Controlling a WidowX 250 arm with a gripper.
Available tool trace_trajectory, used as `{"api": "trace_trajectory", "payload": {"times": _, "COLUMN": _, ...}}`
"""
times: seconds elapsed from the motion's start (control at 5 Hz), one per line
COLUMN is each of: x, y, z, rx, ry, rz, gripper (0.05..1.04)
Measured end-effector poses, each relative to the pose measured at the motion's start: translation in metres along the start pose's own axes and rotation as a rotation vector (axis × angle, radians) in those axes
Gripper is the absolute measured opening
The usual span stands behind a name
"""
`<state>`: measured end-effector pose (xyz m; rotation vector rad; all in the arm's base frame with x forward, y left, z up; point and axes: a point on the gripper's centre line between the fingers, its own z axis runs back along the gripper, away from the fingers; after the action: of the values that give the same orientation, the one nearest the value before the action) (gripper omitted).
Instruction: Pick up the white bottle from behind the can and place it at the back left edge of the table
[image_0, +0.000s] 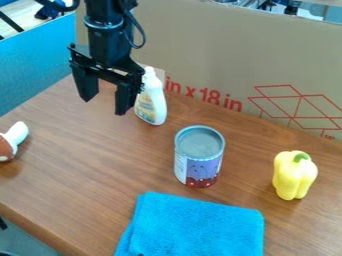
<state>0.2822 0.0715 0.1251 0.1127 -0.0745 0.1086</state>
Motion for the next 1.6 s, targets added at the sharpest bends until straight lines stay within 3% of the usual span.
{"api": "trace_trajectory", "payload": {"times": 0.2, "x": -0.002, "y": -0.002, "z": -0.007, "rx": -0.005, "ry": 0.025, "rz": -0.004, "gripper": 1.001}}
{"api": "trace_trajectory", "payload": {"times": 0.4, "x": 0.029, "y": -0.006, "z": -0.008, "rx": -0.047, "ry": 0.028, "rz": 0.0, "gripper": 1.001}}
{"api": "trace_trajectory", "payload": {"times": 0.6, "x": 0.07, "y": -0.019, "z": -0.007, "rx": 0.005, "ry": 0.003, "rz": -0.049, "gripper": 1.001}}
{"api": "trace_trajectory", "payload": {"times": 0.8, "x": 0.091, "y": -0.023, "z": 0.0, "rx": 0.009, "ry": -0.044, "rz": -0.077, "gripper": 1.001}}
{"api": "trace_trajectory", "payload": {"times": 1.0, "x": 0.1, "y": -0.02, "z": -0.002, "rx": 0.011, "ry": -0.06, "rz": -0.082, "gripper": 1.001}}
{"api": "trace_trajectory", "payload": {"times": 1.2, "x": 0.105, "y": -0.018, "z": -0.003, "rx": -0.048, "ry": -0.093, "rz": -0.074, "gripper": 1.001}}
{"api": "trace_trajectory", "payload": {"times": 1.6, "x": 0.108, "y": -0.022, "z": -0.006, "rx": -0.103, "ry": -0.082, "rz": -0.072, "gripper": 0.964}}
